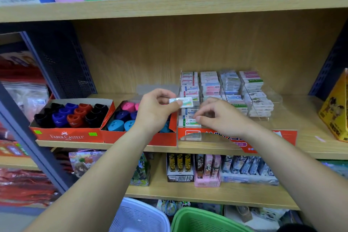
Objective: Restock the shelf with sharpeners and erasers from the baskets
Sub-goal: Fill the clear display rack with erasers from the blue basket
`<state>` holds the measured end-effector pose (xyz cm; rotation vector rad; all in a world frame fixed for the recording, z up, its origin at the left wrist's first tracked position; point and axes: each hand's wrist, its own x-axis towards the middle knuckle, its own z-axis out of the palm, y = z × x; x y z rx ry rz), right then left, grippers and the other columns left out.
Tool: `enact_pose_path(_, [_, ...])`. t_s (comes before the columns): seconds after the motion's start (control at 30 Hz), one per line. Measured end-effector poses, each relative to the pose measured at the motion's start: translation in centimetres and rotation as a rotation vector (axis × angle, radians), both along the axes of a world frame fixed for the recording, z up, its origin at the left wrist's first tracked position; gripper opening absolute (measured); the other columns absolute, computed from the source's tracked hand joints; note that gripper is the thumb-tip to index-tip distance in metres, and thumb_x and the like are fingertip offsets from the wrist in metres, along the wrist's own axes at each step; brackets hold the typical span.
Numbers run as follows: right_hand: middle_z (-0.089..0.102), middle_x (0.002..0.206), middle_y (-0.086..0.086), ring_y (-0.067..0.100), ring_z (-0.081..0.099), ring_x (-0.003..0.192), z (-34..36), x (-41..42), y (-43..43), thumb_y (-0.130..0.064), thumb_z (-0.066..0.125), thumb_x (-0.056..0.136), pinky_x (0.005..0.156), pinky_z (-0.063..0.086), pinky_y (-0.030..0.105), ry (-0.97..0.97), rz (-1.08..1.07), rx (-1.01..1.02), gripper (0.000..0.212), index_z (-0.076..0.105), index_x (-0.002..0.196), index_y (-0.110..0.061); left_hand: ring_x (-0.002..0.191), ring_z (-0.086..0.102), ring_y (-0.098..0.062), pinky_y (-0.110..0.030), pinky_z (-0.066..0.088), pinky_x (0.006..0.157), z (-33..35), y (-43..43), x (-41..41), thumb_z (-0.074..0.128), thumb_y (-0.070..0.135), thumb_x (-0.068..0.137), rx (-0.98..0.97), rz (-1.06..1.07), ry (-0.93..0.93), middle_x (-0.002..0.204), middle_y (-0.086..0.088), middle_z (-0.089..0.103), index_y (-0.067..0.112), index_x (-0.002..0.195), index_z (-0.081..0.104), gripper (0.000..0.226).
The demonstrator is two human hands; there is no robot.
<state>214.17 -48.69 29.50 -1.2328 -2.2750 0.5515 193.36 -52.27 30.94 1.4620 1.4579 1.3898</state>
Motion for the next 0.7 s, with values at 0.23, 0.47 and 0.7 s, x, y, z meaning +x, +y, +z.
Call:
enact_pose_path(0.23, [0.062,0.108,-0.016,0.002,0.06,0.085,-1.3,0.4,-0.6,-0.025,0.073,0.089,0.075,0.047,0.021,0.171,-0.138,0.141,0.032,0.063,0.119,-0.032,0.074,0.069,-0.01,-0.021,0.049,0.062,-1.4,2.2,1.0,0.085,0.038,0.08,-0.01,-0.063,0.455,0.081,0.004,0.072,0.031,0.087,0.071,0.017])
enact_pose_path(0.47, [0.057,0.109,-0.021,0.001,0.057,0.102,-0.7,-0.1,-0.5,-0.039,0.055,0.1,0.086,0.046,0.028,-0.138,-0.055,0.121,0.037,0.062,0.135,-0.029,0.117,0.056,-0.013,-0.038,0.037,0.106,-1.6,2.3,0.3,0.072,0.04,0.091,0.142,-0.089,0.805,0.117,0.012,0.069,0.032,0.107,0.078,0.019])
enact_pose_path(0.7, [0.049,0.131,-0.013,0.014,0.041,0.123,-0.4,-1.2,-4.4,-0.044,0.051,0.1,0.103,0.039,0.035,-0.193,-0.143,0.317,0.037,0.062,0.134,-0.033,0.1,0.06,-0.002,-0.019,0.046,0.087,-3.5,-6.9,-2.8,0.073,0.024,0.089,0.22,0.016,0.581,0.102,0.02,0.066,0.03,0.099,0.076,0.012])
